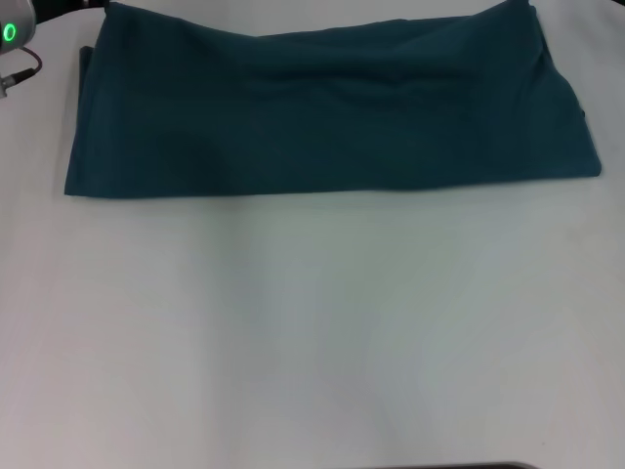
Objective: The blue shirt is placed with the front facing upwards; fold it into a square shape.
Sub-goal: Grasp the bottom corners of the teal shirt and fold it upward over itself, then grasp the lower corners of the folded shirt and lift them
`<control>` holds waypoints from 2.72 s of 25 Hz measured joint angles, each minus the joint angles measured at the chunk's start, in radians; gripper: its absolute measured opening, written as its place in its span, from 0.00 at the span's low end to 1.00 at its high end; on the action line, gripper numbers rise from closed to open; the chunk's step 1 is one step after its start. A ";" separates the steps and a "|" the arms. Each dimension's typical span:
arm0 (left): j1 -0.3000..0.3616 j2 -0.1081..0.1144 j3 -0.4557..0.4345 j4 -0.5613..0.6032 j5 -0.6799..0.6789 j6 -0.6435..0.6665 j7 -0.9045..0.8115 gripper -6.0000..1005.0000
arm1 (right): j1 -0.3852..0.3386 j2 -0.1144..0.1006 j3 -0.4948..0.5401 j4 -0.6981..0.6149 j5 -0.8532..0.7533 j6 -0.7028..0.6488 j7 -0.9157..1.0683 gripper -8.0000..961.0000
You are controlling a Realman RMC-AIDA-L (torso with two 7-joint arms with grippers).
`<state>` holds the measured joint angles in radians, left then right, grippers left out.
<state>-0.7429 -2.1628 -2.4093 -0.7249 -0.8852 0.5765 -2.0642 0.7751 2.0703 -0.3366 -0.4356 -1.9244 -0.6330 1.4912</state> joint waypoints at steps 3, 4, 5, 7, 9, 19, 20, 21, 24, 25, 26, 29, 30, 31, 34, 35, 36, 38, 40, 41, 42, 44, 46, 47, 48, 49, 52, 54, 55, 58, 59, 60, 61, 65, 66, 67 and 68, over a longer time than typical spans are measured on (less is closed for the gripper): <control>0.011 -0.002 0.002 -0.021 -0.002 0.036 -0.001 0.66 | -0.017 -0.005 -0.014 -0.011 0.000 -0.060 0.001 0.51; 0.016 -0.002 0.002 -0.029 -0.002 0.054 -0.002 0.69 | -0.026 -0.006 -0.025 -0.012 -0.001 -0.086 0.001 0.55; 0.022 -0.002 0.002 -0.039 -0.003 0.079 -0.002 0.71 | -0.035 -0.007 -0.036 -0.012 -0.001 -0.110 0.000 0.59; 0.038 -0.002 0.002 -0.065 -0.009 0.134 -0.002 0.76 | -0.056 -0.008 -0.058 -0.013 0.000 -0.155 -0.001 0.79; 0.060 -0.002 0.005 -0.096 -0.031 0.200 0.001 0.80 | -0.080 -0.009 -0.076 -0.016 -0.001 -0.213 -0.001 0.78; 0.213 -0.002 0.128 -0.246 -0.222 0.396 0.048 0.91 | -0.199 -0.012 -0.091 -0.111 -0.005 -0.554 0.009 0.67; 0.224 -0.002 0.136 -0.250 -0.229 0.398 0.049 0.91 | -0.201 -0.018 -0.093 -0.113 -0.009 -0.576 0.015 0.65; 0.234 -0.002 0.141 -0.252 -0.233 0.399 0.049 0.91 | -0.203 -0.023 -0.097 -0.115 -0.017 -0.593 0.026 0.63; 0.252 -0.002 0.149 -0.248 -0.236 0.400 0.052 0.90 | -0.204 -0.041 -0.127 -0.118 -0.032 -0.624 0.069 0.58; 0.257 -0.002 0.152 -0.243 -0.236 0.401 0.056 0.90 | -0.204 -0.045 -0.138 -0.118 -0.034 -0.631 0.077 0.53; 0.260 -0.002 0.153 -0.237 -0.237 0.401 0.062 0.90 | -0.203 -0.048 -0.149 -0.118 -0.034 -0.639 0.083 0.48; 0.277 -0.002 0.153 -0.223 -0.237 0.398 0.073 0.90 | -0.209 -0.057 -0.159 -0.119 -0.035 -0.676 0.101 0.33; 0.280 -0.002 0.153 -0.220 -0.236 0.397 0.073 0.90 | -0.212 -0.062 -0.159 -0.120 -0.035 -0.688 0.116 0.28; 0.285 -0.002 0.153 -0.218 -0.234 0.396 0.073 0.90 | -0.217 -0.069 -0.158 -0.121 -0.034 -0.699 0.134 0.23; 0.307 0.001 0.154 -0.226 -0.228 0.417 0.073 0.89 | -0.240 -0.093 -0.150 -0.128 -0.029 -0.737 0.208 0.08; 0.313 0.002 0.154 -0.232 -0.228 0.426 0.073 0.89 | -0.252 -0.104 -0.147 -0.131 -0.027 -0.755 0.236 0.07; 0.328 0.003 0.153 -0.246 -0.227 0.446 0.074 0.89 | -0.260 -0.112 -0.145 -0.132 -0.027 -0.767 0.250 0.06; 0.353 0.004 0.152 -0.272 -0.227 0.472 0.077 0.89 | -0.283 -0.134 -0.141 -0.137 -0.027 -0.795 0.291 0.09; 0.377 0.004 0.149 -0.294 -0.227 0.494 0.080 0.89 | -0.304 -0.157 -0.142 -0.143 -0.031 -0.810 0.339 0.15; 0.386 0.004 0.147 -0.302 -0.227 0.503 0.082 0.89 | -0.312 -0.169 -0.144 -0.144 -0.036 -0.814 0.369 0.18; 0.395 0.005 0.145 -0.309 -0.226 0.512 0.084 0.89 | -0.320 -0.181 -0.147 -0.146 -0.043 -0.815 0.397 0.22; 0.405 0.005 0.144 -0.317 -0.225 0.528 0.087 0.88 | -0.330 -0.207 -0.150 -0.146 -0.072 -0.824 0.461 0.27; 0.409 0.005 0.143 -0.322 -0.218 0.540 0.091 0.88 | -0.335 -0.226 -0.151 -0.146 -0.104 -0.832 0.518 0.32; 0.409 0.006 0.143 -0.324 -0.214 0.542 0.091 0.88 | -0.336 -0.242 -0.148 -0.146 -0.136 -0.835 0.570 0.35; 0.410 0.006 0.142 -0.326 -0.204 0.546 0.092 0.88 | -0.336 -0.242 -0.148 -0.146 -0.136 -0.835 0.570 0.37; 0.410 0.006 0.142 -0.328 -0.197 0.547 0.092 0.88 | -0.337 -0.249 -0.145 -0.146 -0.148 -0.836 0.597 0.40; 0.410 0.005 0.142 -0.328 -0.165 0.545 0.093 0.88 | -0.337 -0.260 -0.146 -0.141 -0.177 -0.839 0.654 0.47; 0.410 0.003 0.142 -0.329 -0.160 0.543 0.093 0.87 | -0.335 -0.261 -0.148 -0.138 -0.205 -0.839 0.676 0.50; 0.410 0.003 0.142 -0.329 -0.159 0.541 0.094 0.87 | -0.334 -0.259 -0.148 -0.138 -0.221 -0.838 0.683 0.51; 0.410 0.002 0.139 -0.329 -0.157 0.538 0.096 0.87 | -0.327 -0.246 -0.151 -0.136 -0.266 -0.830 0.699 0.52; 0.410 0.002 0.137 -0.329 -0.157 0.537 0.096 0.87 | -0.325 -0.241 -0.151 -0.136 -0.282 -0.822 0.701 0.53; 0.409 0.003 0.133 -0.329 -0.157 0.536 0.096 0.87 | -0.324 -0.234 -0.149 -0.136 -0.293 -0.813 0.702 0.53; 0.409 0.003 0.130 -0.329 -0.157 0.536 0.097 0.87 | -0.323 -0.227 -0.147 -0.136 -0.299 -0.804 0.701 0.53; 0.407 0.003 0.115 -0.329 -0.156 0.535 0.098 0.86 | -0.323 -0.200 -0.149 -0.137 -0.305 -0.741 0.689 0.52; 0.407 0.003 0.114 -0.329 -0.156 0.534 0.098 0.86 | -0.322 -0.193 -0.154 -0.136 -0.306 -0.726 0.685 0.52; 0.407 0.003 0.114 -0.329 -0.156 0.534 0.097 0.86 | -0.321 -0.188 -0.157 -0.137 -0.306 -0.716 0.682 0.52; 0.408 0.003 0.114 -0.329 -0.156 0.534 0.096 0.86 | -0.320 -0.183 -0.159 -0.138 -0.306 -0.708 0.679 0.52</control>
<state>-0.3351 -2.1595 -2.2953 -1.0539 -1.0414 1.1107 -1.9679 0.4547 1.8872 -0.4951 -0.5737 -2.2308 -1.3408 2.1701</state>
